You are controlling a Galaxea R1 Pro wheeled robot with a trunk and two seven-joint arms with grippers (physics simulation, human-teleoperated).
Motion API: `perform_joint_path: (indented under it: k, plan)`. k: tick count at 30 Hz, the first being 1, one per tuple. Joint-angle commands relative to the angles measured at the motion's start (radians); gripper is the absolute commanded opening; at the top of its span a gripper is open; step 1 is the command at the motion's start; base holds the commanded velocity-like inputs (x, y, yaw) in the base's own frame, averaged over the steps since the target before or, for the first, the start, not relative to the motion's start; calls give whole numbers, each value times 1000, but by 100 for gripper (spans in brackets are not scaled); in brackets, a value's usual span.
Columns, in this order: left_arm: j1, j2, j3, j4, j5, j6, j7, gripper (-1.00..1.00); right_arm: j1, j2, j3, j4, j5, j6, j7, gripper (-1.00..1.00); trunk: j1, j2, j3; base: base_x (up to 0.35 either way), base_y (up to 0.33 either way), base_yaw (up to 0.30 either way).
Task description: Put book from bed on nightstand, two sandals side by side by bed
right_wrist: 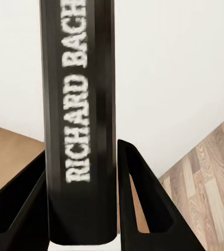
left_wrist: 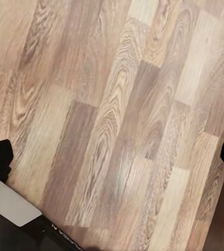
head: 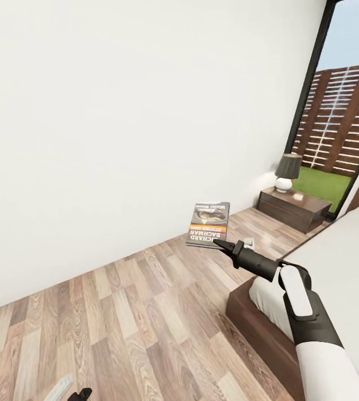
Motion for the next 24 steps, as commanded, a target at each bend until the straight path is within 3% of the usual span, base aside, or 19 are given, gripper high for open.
perform_joint_path:
  k: [1,24]
  plan:
    - [0,1,-1,-2,5,1,6,100,-1,1,-2,0,0,6,10,-100,1,-1,-1,247,255,-265]
    - [0,2,-3,0,4,6,-34,100,-2,-1,-5,1,2,6,6,-100,1,-1,-1,246,256,-265]
